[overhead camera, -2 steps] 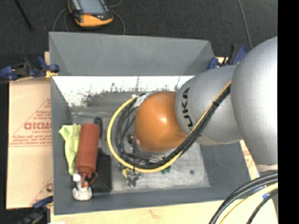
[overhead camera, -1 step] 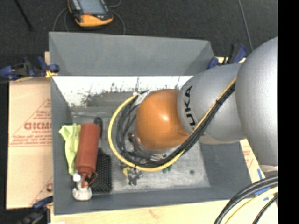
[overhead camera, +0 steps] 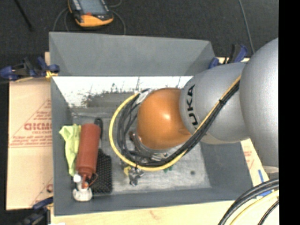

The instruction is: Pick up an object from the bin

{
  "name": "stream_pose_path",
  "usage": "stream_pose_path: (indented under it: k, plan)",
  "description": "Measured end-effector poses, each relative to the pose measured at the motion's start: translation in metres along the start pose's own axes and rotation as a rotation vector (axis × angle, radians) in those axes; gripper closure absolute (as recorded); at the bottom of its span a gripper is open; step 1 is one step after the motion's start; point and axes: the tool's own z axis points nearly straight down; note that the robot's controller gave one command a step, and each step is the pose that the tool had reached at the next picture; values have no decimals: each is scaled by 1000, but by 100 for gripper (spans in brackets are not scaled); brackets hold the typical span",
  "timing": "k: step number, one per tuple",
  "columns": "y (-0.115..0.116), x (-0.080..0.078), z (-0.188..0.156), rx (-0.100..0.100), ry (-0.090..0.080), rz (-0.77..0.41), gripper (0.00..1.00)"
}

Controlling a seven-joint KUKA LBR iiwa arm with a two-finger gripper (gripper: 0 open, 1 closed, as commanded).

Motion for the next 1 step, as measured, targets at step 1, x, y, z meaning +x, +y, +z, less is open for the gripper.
stream_pose_path:
  k: [1]
  plan:
    - [0,0,-4,0,0,1,100]
